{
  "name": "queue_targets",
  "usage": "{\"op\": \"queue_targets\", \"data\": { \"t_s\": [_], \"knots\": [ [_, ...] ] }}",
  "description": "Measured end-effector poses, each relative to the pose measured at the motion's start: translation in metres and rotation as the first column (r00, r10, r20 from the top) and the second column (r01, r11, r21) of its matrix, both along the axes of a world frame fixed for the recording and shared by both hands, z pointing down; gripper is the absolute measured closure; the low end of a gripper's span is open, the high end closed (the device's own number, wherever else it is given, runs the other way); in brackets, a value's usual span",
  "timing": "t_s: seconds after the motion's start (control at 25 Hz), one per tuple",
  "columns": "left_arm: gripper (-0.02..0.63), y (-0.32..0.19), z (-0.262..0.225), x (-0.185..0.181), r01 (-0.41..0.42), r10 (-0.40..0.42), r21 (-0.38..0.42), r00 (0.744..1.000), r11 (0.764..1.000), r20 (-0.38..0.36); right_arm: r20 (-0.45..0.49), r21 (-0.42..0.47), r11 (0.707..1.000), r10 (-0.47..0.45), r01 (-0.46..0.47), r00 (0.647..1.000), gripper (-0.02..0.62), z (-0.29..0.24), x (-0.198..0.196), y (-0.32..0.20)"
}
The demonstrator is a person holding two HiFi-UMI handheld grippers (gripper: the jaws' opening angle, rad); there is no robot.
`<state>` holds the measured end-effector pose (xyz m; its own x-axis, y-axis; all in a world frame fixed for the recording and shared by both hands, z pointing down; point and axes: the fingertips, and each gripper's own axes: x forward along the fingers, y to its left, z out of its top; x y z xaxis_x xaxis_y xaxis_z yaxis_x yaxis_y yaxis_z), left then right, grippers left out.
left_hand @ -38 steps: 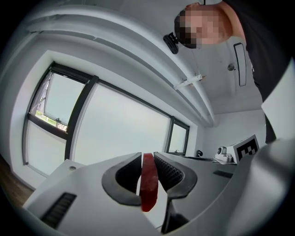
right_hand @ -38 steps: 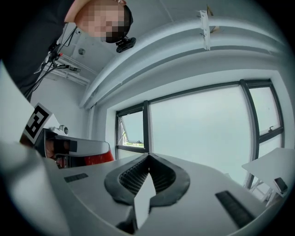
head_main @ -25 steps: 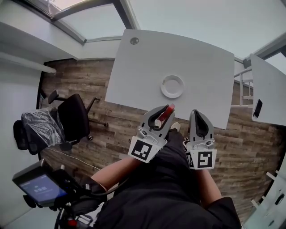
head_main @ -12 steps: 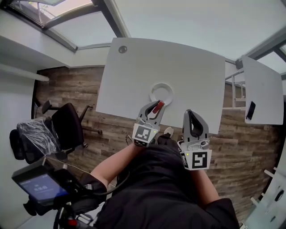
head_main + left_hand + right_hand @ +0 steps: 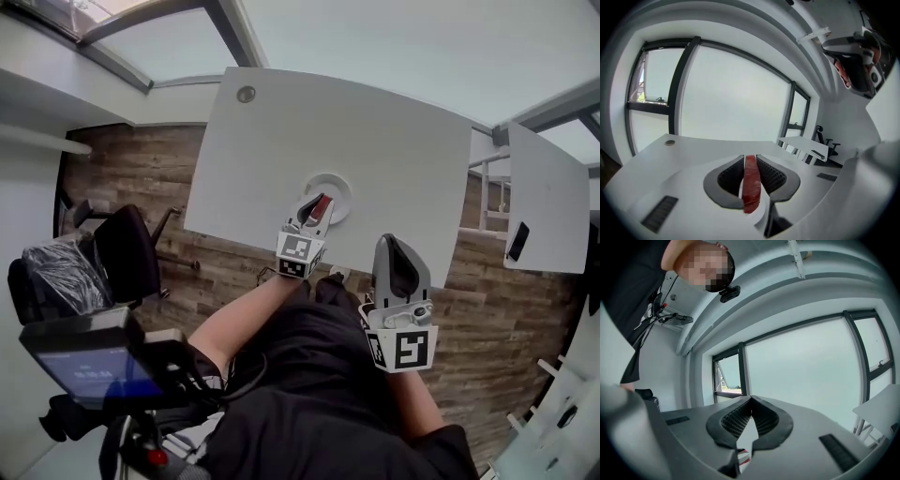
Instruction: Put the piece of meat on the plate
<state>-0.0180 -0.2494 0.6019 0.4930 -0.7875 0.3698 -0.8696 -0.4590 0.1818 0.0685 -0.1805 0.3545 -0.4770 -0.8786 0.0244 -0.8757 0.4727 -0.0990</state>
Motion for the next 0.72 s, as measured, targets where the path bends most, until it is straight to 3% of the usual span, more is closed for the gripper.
{"op": "queue_targets", "data": {
  "t_s": [0.36,0.52,0.72],
  "knots": [
    [0.518,-0.016,0.057,0.005,0.022,-0.019,-0.102,0.999,0.995,0.036,-0.033,-0.018,1.000,0.005,-0.005,0.999,0.591,0.004,0.005,-0.004],
    [0.518,-0.018,0.073,0.007,-0.012,0.026,-0.141,0.995,0.990,0.098,-0.039,-0.028,0.999,0.022,-0.023,0.999,0.592,0.007,0.006,-0.005],
    [0.518,-0.022,0.083,0.016,-0.090,0.100,-0.108,0.991,0.990,0.092,-0.052,-0.024,0.999,0.047,-0.048,0.998,0.592,0.007,0.014,-0.004]
  ]
}}
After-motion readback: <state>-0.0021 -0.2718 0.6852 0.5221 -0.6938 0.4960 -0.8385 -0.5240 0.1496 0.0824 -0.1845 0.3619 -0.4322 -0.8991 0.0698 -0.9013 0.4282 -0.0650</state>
